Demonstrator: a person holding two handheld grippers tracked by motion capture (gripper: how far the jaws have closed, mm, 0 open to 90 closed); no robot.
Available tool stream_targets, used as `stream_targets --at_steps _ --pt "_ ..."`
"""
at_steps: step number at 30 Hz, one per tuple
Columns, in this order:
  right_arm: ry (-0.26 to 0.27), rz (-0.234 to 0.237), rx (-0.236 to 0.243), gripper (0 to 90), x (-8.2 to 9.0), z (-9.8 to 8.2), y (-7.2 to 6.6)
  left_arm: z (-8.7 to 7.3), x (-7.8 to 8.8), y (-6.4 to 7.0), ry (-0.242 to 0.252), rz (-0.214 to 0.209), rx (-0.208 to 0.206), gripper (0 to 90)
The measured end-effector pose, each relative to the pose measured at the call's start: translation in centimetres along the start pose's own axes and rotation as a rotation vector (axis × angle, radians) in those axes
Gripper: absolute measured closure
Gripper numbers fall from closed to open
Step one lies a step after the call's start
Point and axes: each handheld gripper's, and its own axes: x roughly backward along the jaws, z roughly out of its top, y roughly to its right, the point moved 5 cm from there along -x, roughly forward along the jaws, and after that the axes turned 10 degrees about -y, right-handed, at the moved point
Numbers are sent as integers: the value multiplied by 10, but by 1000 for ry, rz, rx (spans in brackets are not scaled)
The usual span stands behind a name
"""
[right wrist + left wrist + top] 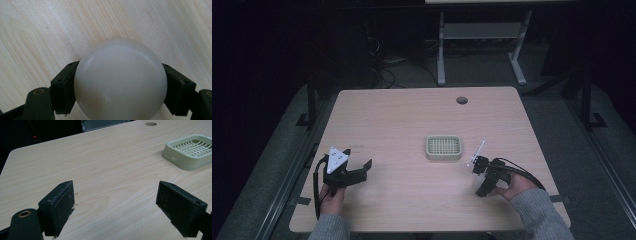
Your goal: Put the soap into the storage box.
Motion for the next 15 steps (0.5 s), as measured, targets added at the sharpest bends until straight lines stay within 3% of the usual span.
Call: stream_targets --at_steps 15 --pt "27 1 -3 235 17 1 2 0 1 -1 1 1 -3 148"
